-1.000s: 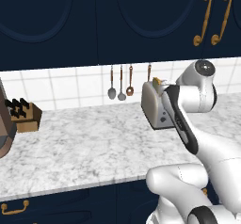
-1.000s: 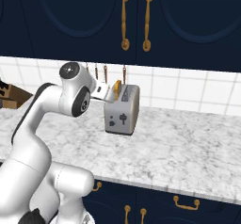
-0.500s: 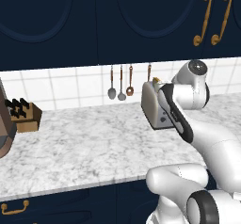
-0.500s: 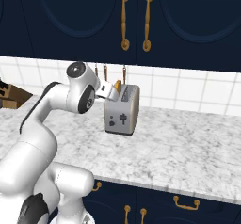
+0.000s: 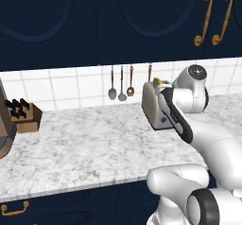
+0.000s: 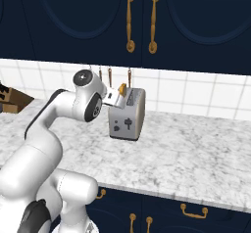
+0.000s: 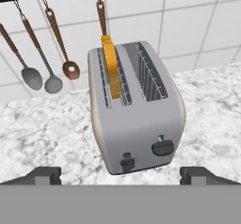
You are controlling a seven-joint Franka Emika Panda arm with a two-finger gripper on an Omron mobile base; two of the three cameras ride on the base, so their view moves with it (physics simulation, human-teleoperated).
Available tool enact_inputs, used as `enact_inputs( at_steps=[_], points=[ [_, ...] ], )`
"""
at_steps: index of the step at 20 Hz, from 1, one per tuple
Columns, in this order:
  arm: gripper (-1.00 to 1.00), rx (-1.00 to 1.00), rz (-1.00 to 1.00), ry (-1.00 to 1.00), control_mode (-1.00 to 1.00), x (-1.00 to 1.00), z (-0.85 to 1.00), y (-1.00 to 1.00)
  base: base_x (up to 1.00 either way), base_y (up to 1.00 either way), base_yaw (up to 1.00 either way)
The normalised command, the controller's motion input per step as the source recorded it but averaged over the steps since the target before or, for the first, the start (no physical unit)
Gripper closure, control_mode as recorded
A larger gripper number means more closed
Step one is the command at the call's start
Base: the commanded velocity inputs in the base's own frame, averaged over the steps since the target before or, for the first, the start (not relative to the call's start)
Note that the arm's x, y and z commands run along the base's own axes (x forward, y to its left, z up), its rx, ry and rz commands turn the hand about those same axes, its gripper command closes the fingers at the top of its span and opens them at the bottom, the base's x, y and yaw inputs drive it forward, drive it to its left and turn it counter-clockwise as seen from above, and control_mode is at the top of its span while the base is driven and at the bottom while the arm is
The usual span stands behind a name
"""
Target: Start the toaster. Once the lever pops up, take the bread to the plate on the dining counter.
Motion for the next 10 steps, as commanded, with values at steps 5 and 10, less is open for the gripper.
enact_inputs(
  at_steps=[5, 10],
  points=[
    [-1.0, 0.0, 0.0, -0.01, -1.0, 0.2, -0.03, -0.1, 0.0, 0.0, 0.0],
    [-1.0, 0.0, 0.0, 0.0, -1.0, 0.36, -0.02, -0.07, 0.0, 0.0, 0.0]
  ],
)
